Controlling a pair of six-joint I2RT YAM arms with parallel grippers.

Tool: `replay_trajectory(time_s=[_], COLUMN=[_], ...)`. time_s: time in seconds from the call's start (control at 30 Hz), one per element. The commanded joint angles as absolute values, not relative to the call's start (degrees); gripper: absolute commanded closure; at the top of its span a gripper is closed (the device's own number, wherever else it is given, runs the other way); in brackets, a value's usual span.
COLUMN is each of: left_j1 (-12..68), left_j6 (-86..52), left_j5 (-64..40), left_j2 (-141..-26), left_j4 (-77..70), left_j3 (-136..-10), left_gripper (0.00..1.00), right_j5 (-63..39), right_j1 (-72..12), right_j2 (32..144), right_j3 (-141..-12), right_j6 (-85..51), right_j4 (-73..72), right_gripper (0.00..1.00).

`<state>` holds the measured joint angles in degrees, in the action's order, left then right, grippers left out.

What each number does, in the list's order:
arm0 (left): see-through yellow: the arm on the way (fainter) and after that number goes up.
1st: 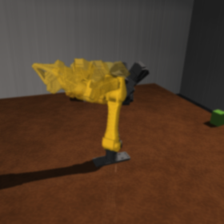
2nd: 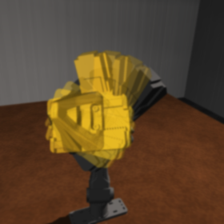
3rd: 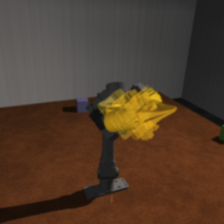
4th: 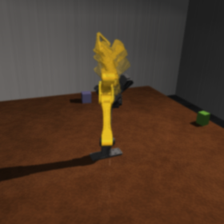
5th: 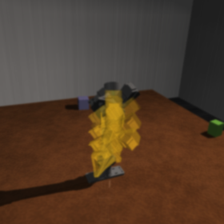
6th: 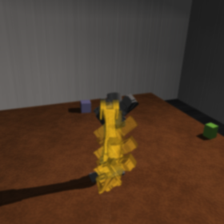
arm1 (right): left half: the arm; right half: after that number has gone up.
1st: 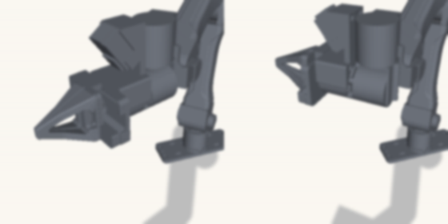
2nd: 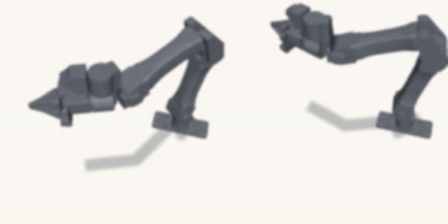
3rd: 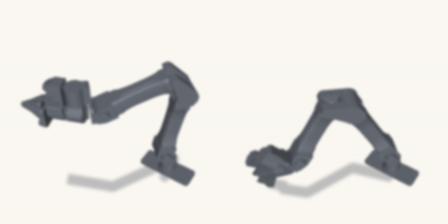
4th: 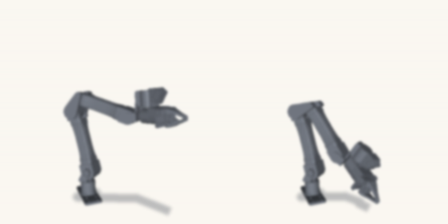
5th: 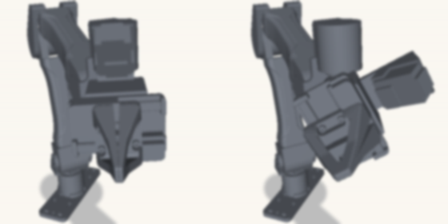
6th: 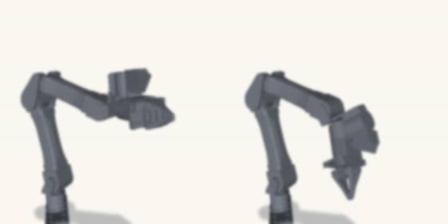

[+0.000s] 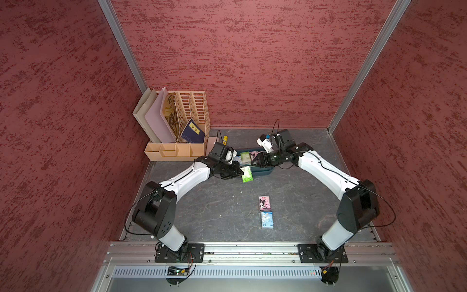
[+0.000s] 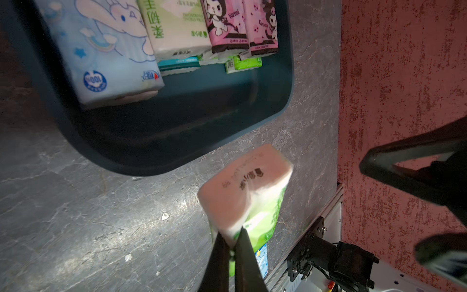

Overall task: Put the pocket tissues into the storage box
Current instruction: Pick up the pocket tissues from the center of the board.

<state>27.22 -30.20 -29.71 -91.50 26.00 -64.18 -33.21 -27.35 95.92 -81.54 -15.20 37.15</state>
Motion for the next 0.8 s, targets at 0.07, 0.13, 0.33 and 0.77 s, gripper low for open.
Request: replay_trajectory(time_s=[0.07,0.13,0.33,0.77], left_j1=[26.11,25.84,25.41,25.14], left_j6=[-30.27,-30.2,-29.98,-28.96], left_j5=[-30.49,-30.47,-30.63,-30.85], left_j2=[-89.38,-88.6,-87.2,-85.05], left_j4=[23.89,23.65,23.65,23.2], left_j3=[-64.53,-63.77,-62.84,-61.07], left_gripper=[1.0,1.0,1.0,0.9], right_j5=[-33.4,-33.16,-32.9,-33.72], right_j1=[-29.0,-29.43,-31.09,-32.21], right_j2=[98.55,99.46,101.86,103.35], right_j3=[-81.08,-81.06,-81.82,-82.16], right_j6=[-16.19,-15.91,-16.07,-18.53], right_j4=[33.88,33.73,33.19,30.69], right_gripper=[0.54,0.54,0.54,1.0])
